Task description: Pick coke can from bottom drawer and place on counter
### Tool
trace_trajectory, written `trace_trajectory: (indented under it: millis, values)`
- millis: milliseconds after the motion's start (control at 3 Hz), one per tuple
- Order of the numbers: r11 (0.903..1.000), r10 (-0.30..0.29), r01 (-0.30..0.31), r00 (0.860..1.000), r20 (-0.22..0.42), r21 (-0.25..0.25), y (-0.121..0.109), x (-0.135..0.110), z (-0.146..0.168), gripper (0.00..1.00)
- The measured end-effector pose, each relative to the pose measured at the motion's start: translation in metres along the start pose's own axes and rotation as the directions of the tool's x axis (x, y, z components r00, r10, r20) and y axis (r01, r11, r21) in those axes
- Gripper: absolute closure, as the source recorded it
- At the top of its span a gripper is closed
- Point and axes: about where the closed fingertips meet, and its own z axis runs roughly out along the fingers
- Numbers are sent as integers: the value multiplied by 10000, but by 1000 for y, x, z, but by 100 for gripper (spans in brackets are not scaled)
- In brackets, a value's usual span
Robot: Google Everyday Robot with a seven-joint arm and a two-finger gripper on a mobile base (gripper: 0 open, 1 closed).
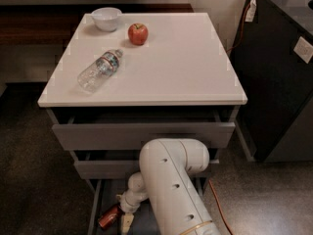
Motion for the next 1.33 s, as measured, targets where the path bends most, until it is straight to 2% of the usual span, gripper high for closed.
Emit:
trace_trajectory:
  millis: [333,667,1000,1333]
  values:
    - [9995,-306,302,9989,-357,-117,-2,-9,7,0]
    - [9976,-662,678,9918,-1092,108,-2,-21,13,0]
    - [9946,-763,858,9859,-1490,587,-1,-25,11,0]
    - [9911,-936,1094,9777,-1879,759,3,-29,13,0]
